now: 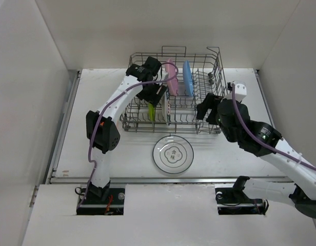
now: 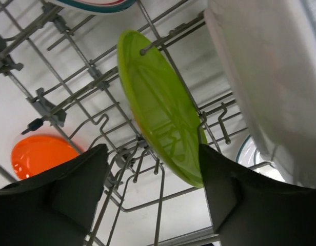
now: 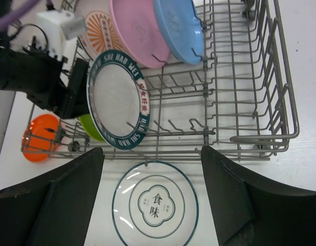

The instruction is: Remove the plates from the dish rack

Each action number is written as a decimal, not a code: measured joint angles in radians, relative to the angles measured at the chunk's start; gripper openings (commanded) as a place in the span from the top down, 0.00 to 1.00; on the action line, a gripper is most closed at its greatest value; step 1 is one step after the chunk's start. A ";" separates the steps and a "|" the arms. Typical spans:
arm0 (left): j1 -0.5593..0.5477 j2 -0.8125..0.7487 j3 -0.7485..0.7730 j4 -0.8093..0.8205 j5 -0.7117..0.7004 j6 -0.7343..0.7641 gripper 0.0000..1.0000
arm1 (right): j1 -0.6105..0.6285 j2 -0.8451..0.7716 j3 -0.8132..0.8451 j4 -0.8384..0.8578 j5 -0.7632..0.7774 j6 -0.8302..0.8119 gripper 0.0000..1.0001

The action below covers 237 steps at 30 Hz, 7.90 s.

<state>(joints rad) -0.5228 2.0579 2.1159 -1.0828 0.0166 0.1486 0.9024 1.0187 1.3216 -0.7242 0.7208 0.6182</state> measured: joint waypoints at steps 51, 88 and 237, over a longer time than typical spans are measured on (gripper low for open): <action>-0.016 -0.085 0.196 -0.036 -0.264 -0.026 1.00 | -0.020 0.095 0.033 0.029 -0.192 0.004 0.11; 0.950 -0.221 -0.500 0.014 0.470 0.107 1.00 | -0.131 0.748 0.290 0.208 -0.565 -0.183 0.27; 0.335 0.082 -0.024 -0.142 0.333 -0.218 1.00 | 0.408 0.816 0.277 -0.495 -0.145 0.139 0.30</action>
<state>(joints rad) -0.1883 2.1399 2.0918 -1.2243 0.3496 -0.0692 1.3102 1.8351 1.5982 -1.2190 0.5762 0.7570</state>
